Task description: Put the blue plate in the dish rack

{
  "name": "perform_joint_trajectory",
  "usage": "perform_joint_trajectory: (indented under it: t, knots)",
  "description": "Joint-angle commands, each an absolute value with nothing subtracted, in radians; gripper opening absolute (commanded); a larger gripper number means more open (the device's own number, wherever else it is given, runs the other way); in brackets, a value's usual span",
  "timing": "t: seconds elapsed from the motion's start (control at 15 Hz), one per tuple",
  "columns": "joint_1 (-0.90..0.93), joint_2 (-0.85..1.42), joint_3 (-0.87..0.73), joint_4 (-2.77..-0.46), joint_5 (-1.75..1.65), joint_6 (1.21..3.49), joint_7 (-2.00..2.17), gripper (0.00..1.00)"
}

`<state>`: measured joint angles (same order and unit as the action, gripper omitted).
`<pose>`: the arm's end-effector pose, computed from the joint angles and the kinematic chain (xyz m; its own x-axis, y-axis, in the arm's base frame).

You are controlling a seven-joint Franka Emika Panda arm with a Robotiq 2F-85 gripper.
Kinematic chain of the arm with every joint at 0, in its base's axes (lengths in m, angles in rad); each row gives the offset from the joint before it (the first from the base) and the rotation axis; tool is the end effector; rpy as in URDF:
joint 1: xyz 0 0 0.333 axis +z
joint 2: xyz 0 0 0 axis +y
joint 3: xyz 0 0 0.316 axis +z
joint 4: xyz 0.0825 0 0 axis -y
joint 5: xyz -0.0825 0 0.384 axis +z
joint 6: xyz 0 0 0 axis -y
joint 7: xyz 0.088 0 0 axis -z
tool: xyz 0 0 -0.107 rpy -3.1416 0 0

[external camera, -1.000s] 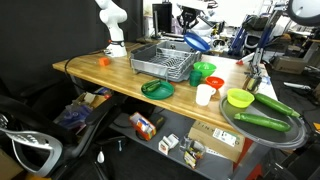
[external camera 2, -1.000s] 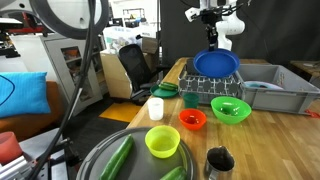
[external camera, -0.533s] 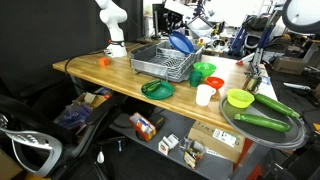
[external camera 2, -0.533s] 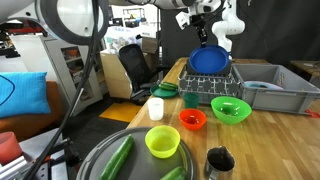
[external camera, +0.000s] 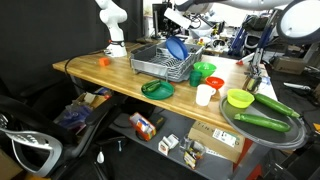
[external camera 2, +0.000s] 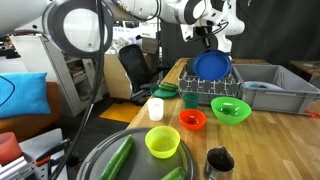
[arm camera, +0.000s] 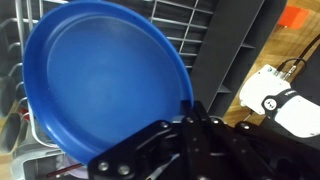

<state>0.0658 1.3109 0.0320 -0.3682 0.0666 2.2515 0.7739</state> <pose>0.8467 0.0647 0.3329 0.6489 -0.6914 0.3176 -0.5413 -0.7128 -0.4459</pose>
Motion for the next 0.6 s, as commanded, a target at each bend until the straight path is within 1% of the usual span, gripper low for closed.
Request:
perform_joint_trajectory:
  t: [0.0,0.2,0.53]
  knots:
    - [0.03,1.341,0.064,-0.368,0.115,2.326,0.795,0.01]
    - [0.016,1.351,0.067,-0.38,0.155,2.383,0.801,0.01]
    - [0.001,1.369,0.087,-0.379,0.193,2.407,0.811,0.01]
